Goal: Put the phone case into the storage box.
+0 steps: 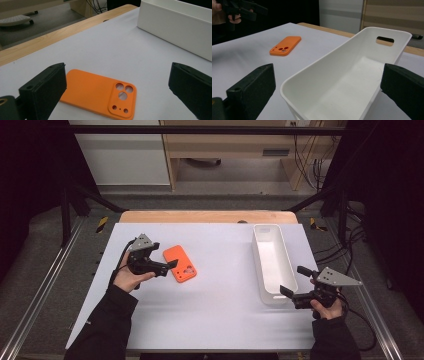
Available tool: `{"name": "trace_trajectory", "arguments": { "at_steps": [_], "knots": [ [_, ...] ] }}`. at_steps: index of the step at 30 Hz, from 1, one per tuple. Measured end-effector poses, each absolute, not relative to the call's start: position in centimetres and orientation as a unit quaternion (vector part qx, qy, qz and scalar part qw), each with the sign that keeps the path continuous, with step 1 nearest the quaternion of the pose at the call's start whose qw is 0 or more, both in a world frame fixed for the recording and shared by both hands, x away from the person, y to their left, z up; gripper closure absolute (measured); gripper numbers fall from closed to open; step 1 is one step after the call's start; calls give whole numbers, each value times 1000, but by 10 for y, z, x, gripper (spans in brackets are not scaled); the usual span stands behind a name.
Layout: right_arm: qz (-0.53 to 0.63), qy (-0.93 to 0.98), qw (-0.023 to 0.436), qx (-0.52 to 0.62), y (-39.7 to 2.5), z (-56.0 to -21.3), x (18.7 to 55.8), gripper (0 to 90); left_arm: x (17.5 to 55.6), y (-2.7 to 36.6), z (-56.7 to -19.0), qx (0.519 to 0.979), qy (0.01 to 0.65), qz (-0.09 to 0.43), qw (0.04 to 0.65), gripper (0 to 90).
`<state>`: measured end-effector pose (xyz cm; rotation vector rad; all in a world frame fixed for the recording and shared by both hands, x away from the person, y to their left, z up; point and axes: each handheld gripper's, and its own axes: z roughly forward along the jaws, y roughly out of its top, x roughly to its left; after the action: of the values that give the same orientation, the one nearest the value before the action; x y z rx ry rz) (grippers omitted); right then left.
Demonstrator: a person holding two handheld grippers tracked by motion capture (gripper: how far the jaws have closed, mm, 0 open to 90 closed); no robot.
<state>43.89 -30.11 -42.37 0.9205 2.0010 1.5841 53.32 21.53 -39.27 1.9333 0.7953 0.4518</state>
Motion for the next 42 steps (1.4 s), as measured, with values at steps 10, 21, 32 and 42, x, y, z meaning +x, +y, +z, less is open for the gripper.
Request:
{"name": "trace_trajectory", "arguments": {
  "at_steps": [10, 21, 32, 42],
  "knots": [
    [570, 721, 213, 330, -301, -424, 439, 4, 549, 206, -392, 798, 328, 187, 470, 10],
    [569, 723, 212, 331, -300, -424, 439, 4, 563, 195, -391, 804, 329, 191, 458, 11],
    [568, 723, 212, 331, -300, -424, 440, 4, 579, 184, -392, 806, 335, 195, 447, 11],
    [569, 722, 212, 331, -301, -424, 439, 4, 593, 177, -399, 806, 347, 202, 435, 32]
  ]
}}
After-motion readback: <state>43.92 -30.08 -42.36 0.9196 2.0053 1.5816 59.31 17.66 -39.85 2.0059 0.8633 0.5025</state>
